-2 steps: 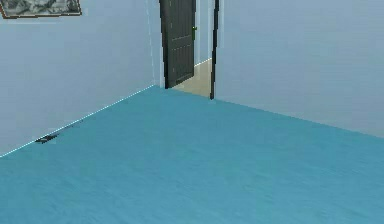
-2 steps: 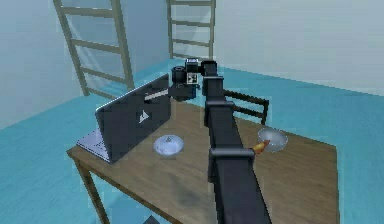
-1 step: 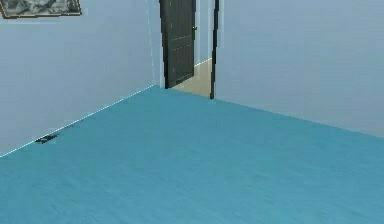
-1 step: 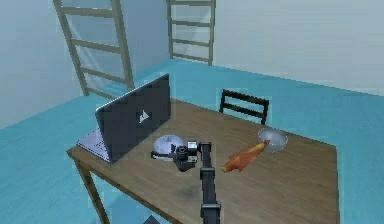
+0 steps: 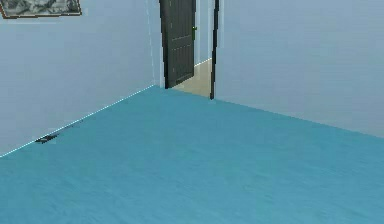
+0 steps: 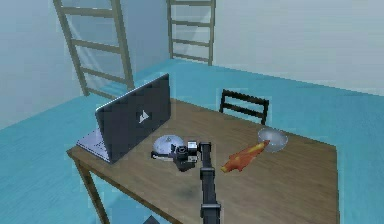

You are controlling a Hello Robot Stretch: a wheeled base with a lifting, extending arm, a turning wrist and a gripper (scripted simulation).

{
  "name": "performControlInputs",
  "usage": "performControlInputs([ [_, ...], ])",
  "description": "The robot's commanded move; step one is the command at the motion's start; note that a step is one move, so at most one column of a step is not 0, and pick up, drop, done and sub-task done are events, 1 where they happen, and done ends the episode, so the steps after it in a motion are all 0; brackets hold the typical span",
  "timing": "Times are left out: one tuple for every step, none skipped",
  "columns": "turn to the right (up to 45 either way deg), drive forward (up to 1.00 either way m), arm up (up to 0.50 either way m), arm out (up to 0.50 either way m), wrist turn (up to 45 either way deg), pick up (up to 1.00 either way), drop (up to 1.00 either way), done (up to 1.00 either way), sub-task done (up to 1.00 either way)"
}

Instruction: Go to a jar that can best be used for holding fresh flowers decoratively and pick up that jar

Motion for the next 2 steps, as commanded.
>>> performControlInputs([
  [0.0, 0.00, 0.10, 0.00, 0.0, 0.00, 0.00, 0.00, 0.00],
  [0.0, 0.00, 0.00, 0.00, 0.0, 0.00, 0.00, 1.00, 0.00],
])
